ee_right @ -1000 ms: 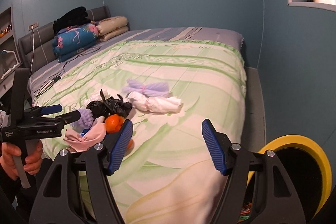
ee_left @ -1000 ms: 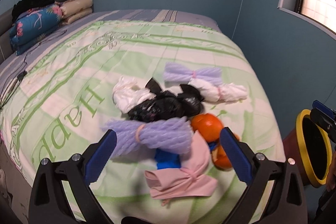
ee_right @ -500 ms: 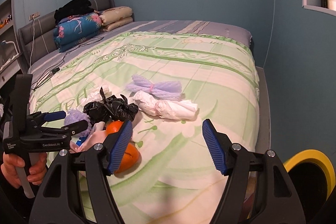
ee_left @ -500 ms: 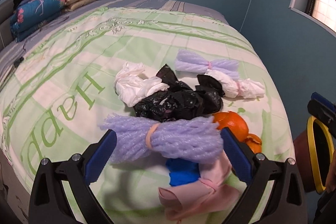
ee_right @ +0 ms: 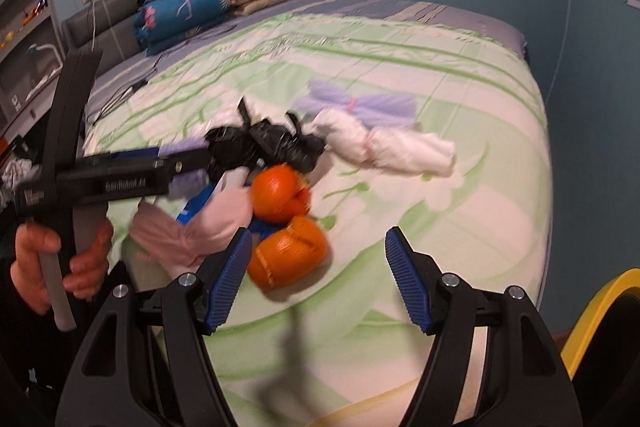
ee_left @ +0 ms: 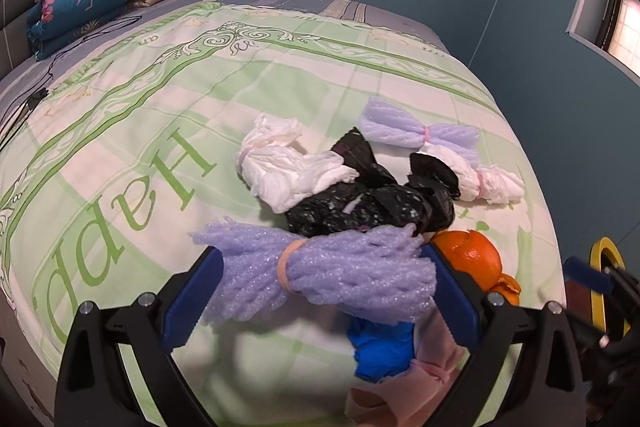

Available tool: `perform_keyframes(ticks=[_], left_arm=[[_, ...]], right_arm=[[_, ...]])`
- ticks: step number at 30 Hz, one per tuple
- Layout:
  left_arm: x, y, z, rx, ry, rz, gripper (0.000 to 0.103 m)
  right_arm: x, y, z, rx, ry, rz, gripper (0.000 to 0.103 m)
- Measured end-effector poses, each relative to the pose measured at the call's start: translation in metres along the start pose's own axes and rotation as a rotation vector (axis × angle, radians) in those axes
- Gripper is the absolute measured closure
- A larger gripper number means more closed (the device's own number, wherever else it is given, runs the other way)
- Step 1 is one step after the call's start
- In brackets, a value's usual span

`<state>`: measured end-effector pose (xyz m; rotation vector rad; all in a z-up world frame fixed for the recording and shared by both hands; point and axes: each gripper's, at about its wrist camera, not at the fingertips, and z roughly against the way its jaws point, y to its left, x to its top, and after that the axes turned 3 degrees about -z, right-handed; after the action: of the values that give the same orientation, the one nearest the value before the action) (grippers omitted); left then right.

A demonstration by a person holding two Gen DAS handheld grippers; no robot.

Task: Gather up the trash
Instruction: 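Grasp the purple mesh foam with the left tool while the right grasps the orange peel, then lift the purple foam and orange peel and carry both over the yellow bin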

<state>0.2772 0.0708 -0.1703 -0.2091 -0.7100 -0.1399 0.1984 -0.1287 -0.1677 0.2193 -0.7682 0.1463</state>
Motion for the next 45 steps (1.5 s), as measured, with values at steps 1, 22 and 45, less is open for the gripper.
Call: perform_keyframes(ticks=[1, 22, 45], left_arm=[[0.0, 0.002, -0.001, 0.004, 0.001, 0.006, 0.008], [0.004, 0.042, -0.014, 0.002, 0.017, 0.061, 0.03], [-0.001, 0.051, -0.011, 0.035, 0.013, 0.076, 0.071]], right_arm=[[-0.001, 0.003, -0.003, 0.002, 0.011, 0.006, 0.038], [-0.001, 0.012, -0.048, 0.047, 0.118, -0.006, 0.046], [0.004, 0.009, -0.054, 0.058, 0.135, -0.027, 0.06]])
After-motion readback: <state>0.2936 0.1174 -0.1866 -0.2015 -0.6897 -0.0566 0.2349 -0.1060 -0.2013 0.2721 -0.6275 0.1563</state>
